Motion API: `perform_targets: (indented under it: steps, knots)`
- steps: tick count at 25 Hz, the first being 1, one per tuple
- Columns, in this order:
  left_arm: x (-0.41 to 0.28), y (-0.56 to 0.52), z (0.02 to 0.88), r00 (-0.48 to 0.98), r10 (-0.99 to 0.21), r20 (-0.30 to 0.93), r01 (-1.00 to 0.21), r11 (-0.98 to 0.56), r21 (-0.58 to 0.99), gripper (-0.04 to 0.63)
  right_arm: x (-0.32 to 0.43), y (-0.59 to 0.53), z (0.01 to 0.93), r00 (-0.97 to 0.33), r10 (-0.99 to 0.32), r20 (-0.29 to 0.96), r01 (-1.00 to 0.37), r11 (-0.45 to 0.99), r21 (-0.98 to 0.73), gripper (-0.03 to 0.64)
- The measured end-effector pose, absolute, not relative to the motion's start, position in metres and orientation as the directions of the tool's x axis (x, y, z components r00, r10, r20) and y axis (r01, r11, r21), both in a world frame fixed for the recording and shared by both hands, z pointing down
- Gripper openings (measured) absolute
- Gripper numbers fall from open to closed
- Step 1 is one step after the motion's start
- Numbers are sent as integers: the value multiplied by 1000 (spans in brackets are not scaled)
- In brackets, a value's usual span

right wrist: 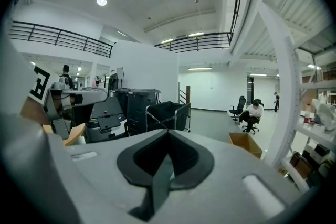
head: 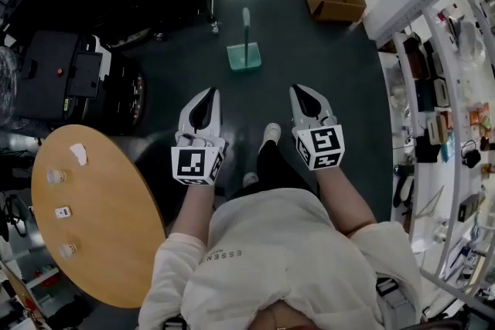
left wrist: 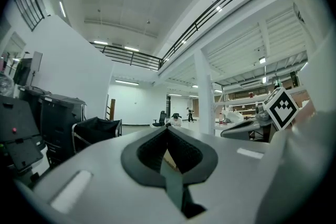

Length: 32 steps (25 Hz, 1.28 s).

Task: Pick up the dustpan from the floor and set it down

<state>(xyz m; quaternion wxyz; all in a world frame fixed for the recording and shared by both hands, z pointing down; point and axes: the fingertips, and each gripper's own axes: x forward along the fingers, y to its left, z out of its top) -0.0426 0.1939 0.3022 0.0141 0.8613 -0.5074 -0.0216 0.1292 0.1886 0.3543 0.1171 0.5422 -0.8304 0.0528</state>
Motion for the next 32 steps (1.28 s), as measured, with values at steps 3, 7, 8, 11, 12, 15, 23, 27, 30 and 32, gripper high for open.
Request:
perform_targets:
  steps: [3, 7, 8, 11, 12, 15, 23, 27, 30, 32]
  knots:
    - [-45, 228, 304, 486, -874, -28, -872, -487, 49, 8, 121, 222, 351, -396, -888, 236, -903, 423, 76, -9]
    - [-47, 250, 295, 475, -878, -59, -879, -477, 26, 8, 117, 239, 346, -400, -889, 223, -900, 427, 86, -9]
    - [-46, 253, 292, 476, -877, -59, -878, -478, 22, 8, 117, 241, 346, -401, -888, 224, -902, 426, 74, -9]
    - [-44, 262, 289, 477, -877, -65, -878, -478, 0, 8, 116, 248, 348, -404, -886, 230, -905, 423, 39, -9]
    - [-45, 264, 288, 473, -878, -71, -881, -473, -13, 8, 116, 250, 349, -404, -884, 233, -906, 422, 29, -9]
    - [-43, 268, 294, 463, -885, -58, -887, -462, -27, 8, 120, 253, 352, -414, -875, 251, -903, 429, 6, -9]
    - [-30, 273, 301, 483, -875, -35, -875, -484, 13, 8, 132, 258, 356, -426, -864, 267, -897, 442, 0, -9]
    - [-27, 273, 301, 496, -868, -21, -868, -496, 14, 8, 135, 259, 352, -418, -870, 262, -902, 431, -9, -9]
    - [-28, 275, 304, 507, -861, -23, -861, -508, 11, 8, 136, 258, 352, -404, -875, 266, -910, 414, -18, -9]
    - [-29, 276, 306, 510, -860, -16, -860, -511, 11, 8, 135, 258, 354, -403, -875, 268, -910, 415, -12, -9]
